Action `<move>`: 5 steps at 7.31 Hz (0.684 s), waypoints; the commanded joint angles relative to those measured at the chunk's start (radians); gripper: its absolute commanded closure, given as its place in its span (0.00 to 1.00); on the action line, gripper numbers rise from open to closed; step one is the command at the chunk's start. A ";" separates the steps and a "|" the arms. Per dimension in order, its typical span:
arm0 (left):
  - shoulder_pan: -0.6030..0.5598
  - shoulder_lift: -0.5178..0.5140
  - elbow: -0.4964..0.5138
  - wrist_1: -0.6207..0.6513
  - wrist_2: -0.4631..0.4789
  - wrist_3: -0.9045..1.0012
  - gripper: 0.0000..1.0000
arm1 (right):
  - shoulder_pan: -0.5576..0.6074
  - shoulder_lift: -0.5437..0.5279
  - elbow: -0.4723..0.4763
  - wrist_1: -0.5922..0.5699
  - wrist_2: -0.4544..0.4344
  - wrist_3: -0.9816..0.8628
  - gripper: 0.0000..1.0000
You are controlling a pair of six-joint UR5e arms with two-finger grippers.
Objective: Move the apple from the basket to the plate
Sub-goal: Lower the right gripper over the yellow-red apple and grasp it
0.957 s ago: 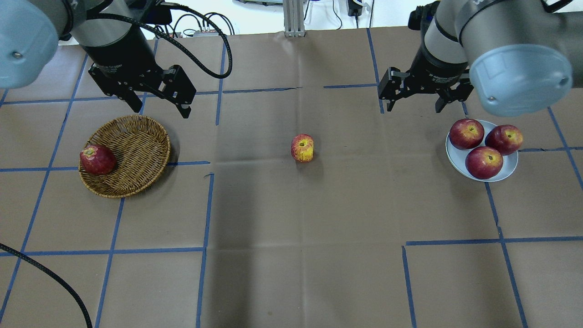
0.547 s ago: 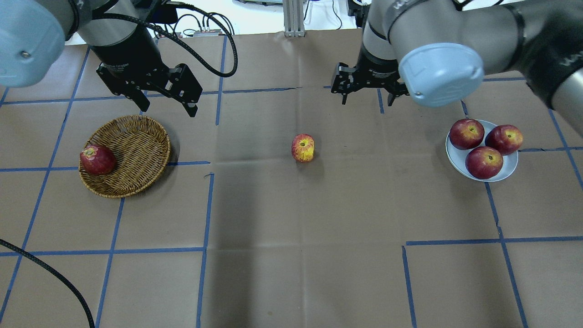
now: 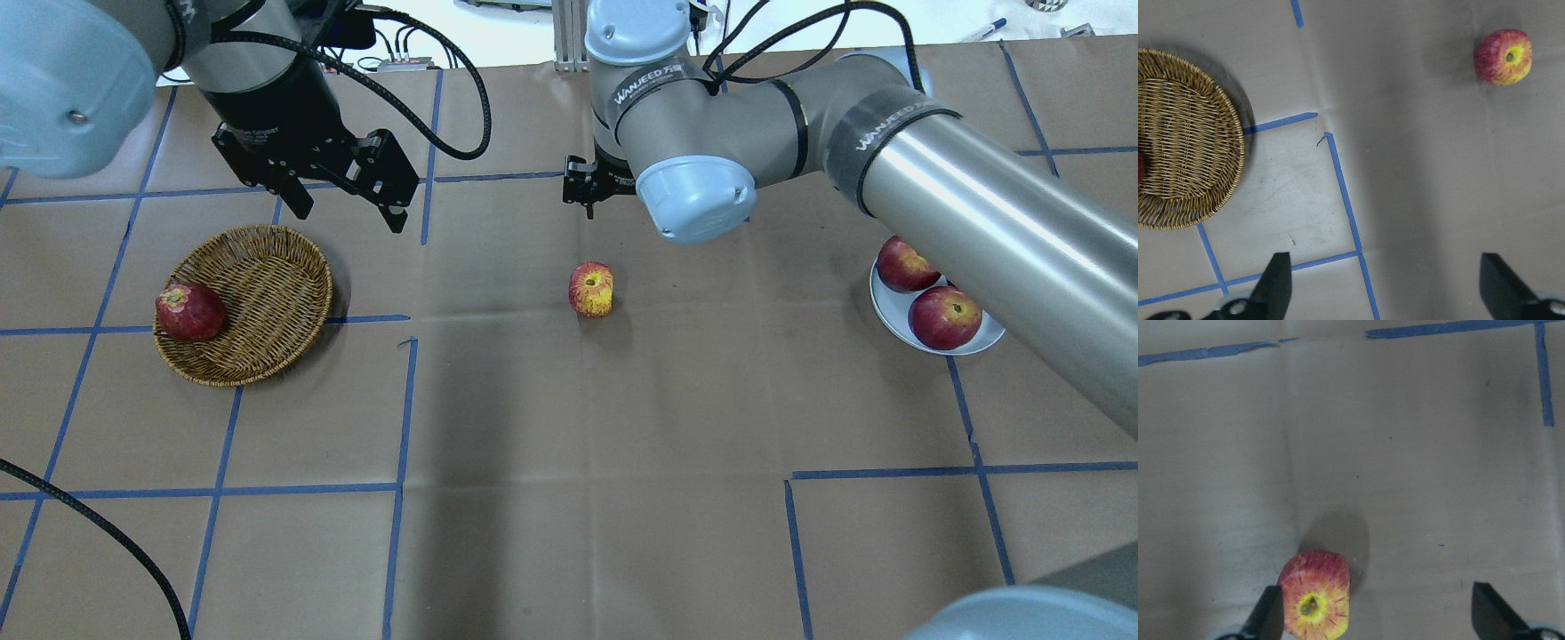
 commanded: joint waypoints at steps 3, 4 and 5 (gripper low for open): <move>-0.002 0.016 -0.011 0.000 -0.001 0.014 0.01 | 0.066 0.113 0.024 -0.115 -0.005 0.053 0.00; -0.002 0.018 -0.011 -0.001 -0.001 0.015 0.01 | 0.067 0.116 0.073 -0.174 -0.003 0.052 0.00; -0.002 0.018 -0.011 -0.001 0.000 0.015 0.01 | 0.059 0.116 0.125 -0.255 -0.006 0.043 0.00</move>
